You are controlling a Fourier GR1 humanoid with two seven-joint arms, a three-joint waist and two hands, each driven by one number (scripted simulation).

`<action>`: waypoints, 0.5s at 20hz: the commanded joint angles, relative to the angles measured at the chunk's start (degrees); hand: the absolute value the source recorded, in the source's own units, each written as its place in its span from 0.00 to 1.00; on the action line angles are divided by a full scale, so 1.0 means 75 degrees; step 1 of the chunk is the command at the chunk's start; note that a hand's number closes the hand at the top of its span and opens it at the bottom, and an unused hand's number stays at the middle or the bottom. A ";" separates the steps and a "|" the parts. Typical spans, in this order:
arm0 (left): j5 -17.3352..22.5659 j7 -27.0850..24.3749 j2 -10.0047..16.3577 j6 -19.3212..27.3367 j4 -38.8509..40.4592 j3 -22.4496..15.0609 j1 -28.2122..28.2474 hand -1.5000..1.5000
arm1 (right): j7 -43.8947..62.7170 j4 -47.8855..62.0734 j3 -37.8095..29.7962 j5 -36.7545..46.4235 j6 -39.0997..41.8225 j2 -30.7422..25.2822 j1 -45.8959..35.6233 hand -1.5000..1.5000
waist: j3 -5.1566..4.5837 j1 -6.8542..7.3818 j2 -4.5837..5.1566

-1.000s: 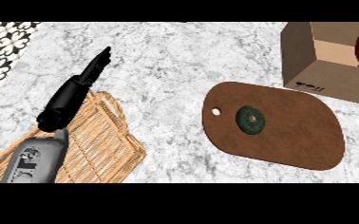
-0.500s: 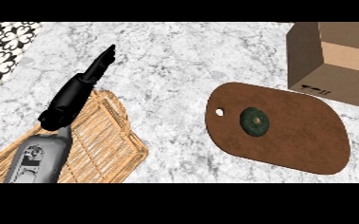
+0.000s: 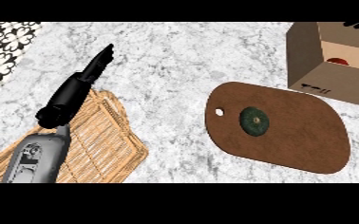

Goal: Pick the bell pepper from the cutting board and place it in the cardboard box

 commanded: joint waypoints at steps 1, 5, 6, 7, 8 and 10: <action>0.0048 0.0011 0.0042 -0.0051 -0.0074 0.0030 0.0113 0.50 | -0.0666 0.0851 -0.1298 -0.1545 0.1694 0.0410 -0.0225 0.00 | 0.0030 -0.0008 -0.0049; -0.0032 -0.0066 0.0038 -0.0036 0.0023 -0.0015 0.0203 0.50 | 0.0513 0.1666 -0.2123 -0.2468 0.2708 0.0190 -0.0631 0.00 | 0.0001 -0.0030 -0.0005; 0.0127 -0.0060 0.0038 -0.0104 -0.0021 0.0072 0.0098 0.50 | 0.0820 0.1854 -0.2405 -0.2752 0.2757 0.0166 -0.0722 0.00 | 0.0004 -0.0030 0.0000; 0.0012 0.0022 -0.0015 0.0003 0.0022 0.0022 0.0087 0.50 | 0.1027 0.1992 -0.2598 -0.2936 0.2728 0.0069 -0.0719 0.00 | 0.0011 -0.0069 0.0031; -0.0010 0.0067 -0.0060 0.0030 -0.0035 -0.0023 -0.0088 0.50 | 0.1248 0.2076 -0.2646 -0.3001 0.3001 -0.0056 -0.0805 0.00 | 0.0015 -0.0081 0.0045; -0.0017 -0.0125 -0.0028 0.0051 -0.0067 0.0023 0.0102 0.50 | 0.1662 0.2215 -0.2843 -0.3188 0.3051 -0.0395 -0.0788 0.00 | 0.0021 0.0031 0.0101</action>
